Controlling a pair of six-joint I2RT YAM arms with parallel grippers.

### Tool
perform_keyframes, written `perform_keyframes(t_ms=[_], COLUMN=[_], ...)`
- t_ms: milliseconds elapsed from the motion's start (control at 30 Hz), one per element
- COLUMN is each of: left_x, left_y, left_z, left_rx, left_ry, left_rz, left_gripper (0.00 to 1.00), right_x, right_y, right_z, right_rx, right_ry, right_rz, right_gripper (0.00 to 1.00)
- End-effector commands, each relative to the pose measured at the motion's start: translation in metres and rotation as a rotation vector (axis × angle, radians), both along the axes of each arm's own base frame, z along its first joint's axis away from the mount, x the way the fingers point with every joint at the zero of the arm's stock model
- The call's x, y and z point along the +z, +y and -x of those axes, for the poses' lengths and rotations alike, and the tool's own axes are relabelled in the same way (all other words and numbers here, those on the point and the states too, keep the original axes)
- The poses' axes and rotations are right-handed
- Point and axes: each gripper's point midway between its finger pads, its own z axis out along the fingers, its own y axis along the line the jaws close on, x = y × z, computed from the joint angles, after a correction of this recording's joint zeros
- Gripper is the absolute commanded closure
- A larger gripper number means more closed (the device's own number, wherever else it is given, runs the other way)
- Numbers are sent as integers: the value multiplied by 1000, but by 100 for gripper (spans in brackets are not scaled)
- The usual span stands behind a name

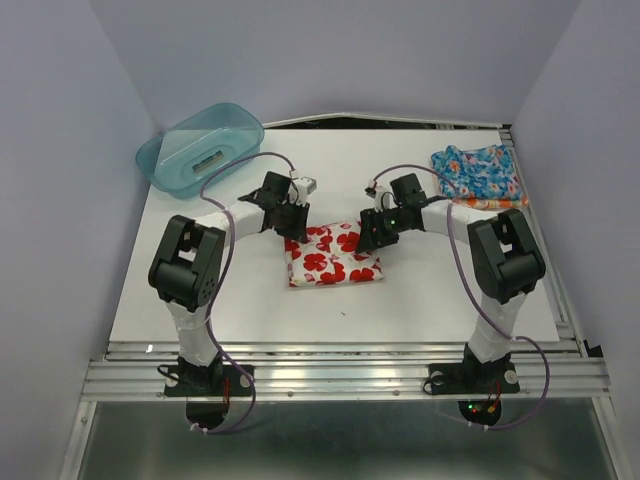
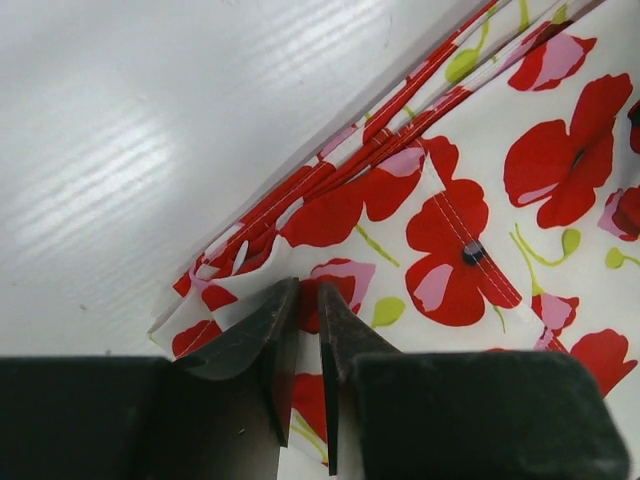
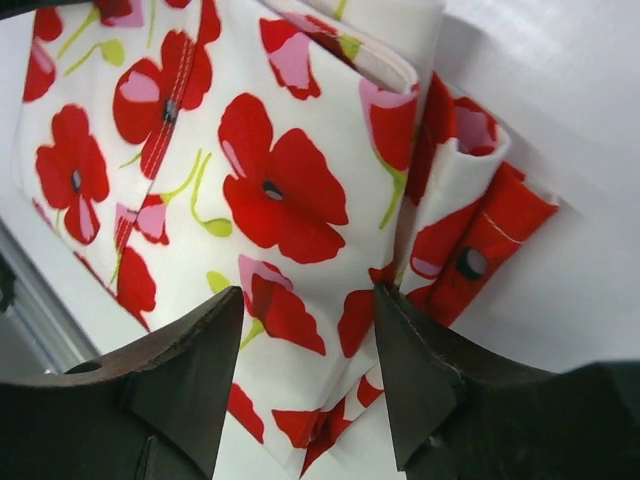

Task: Fold and stack the skirts
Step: Fold the skirt, then neatly place the folded skirt to the corner

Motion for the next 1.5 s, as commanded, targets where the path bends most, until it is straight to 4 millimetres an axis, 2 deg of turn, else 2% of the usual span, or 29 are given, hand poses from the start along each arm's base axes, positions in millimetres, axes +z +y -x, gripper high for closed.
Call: perform_keyframes(t_ms=[0, 33, 133, 167, 233, 267, 300, 333, 367, 400, 433, 467, 500, 533, 567, 633, 700, 733, 867, 967, 1000, 1167, 1333, 1433, 1467], left_x=[44, 61, 124, 152, 182, 201, 205, 208, 200, 185, 175, 166, 155, 145, 126, 109, 91, 86, 63, 53, 46, 19, 7, 6, 8], left_y=[4, 10, 18, 19, 15, 8, 2, 4, -17, -19, -25, -47, -54, -60, -62, -80, -92, -104, -128, -137, -139, -141, -140, -138, -138], left_z=[-39, -55, -79, -79, -75, -64, -56, -50, -26, -13, 2, 25, 37, 48, 59, 81, 93, 105, 115, 114, 113, 113, 102, 93, 91], left_rx=[0, 21, 45, 41, 4, -61, -98, -101, -221, -263, -323, -421, -466, -503, -545, -617, -669, -724, -792, -809, -818, -859, -829, -813, -807], left_ry=[-168, -242, -443, -514, -608, -691, -723, -756, -777, -763, -746, -758, -748, -742, -714, -697, -672, -674, -652, -633, -630, -601, -593, -584, -584], left_rz=[-39, -74, -109, -106, -138, -191, -224, -293, -348, -406, -442, -456, -477, -494, -531, -532, -550, -536, -542, -534, -542, -567, -576, -574, -568], left_gripper=[75, 75, 67, 65, 63, 62, 62, 61, 60, 60, 59, 56, 55, 54, 53, 52, 51, 51, 49, 48, 48, 48, 50, 59, 69], right_x=[-4, 8, 42, 71, 102, 111, 137, 145, 144, 157, 157, 156, 143, 143, 138, 120, 112, 108, 90, 81, 73, 56, 48, 39, 37], right_y=[-29, -27, -22, -21, -22, -24, -27, -33, -36, -38, -39, -43, -43, -42, -45, -47, -56, -62, -78, -87, -88, -82, -77, -76, -75], right_z=[-58, -72, -85, -89, -92, -89, -84, -83, -75, -67, -61, -56, -45, -36, -31, -18, -14, -12, -4, -7, -6, 0, 6, 12, 13], right_rx=[-97, -110, -140, -153, -192, -219, -236, -276, -287, -313, -321, -338, -343, -339, -348, -358, -419, -443, -525, -558, -559, -526, -504, -483, -476], right_ry=[-124, -147, -191, -245, -298, -301, -347, -353, -344, -348, -338, -317, -270, -254, -227, -179, -152, -138, -69, -28, 5, 94, 122, 146, 149], right_rz=[102, 80, 22, -4, -25, -33, -54, -57, -58, -77, -86, -96, -95, -110, -118, -108, -98, -100, -127, -140, -140, -170, -192, -190, -193], right_gripper=[40, 40, 39, 35, 31, 25, 21, 18, 10, 6, 1, 0, 0, 0, 0, 0, 0, 0, 0, 0, 0, 0, 0, 0, 0])
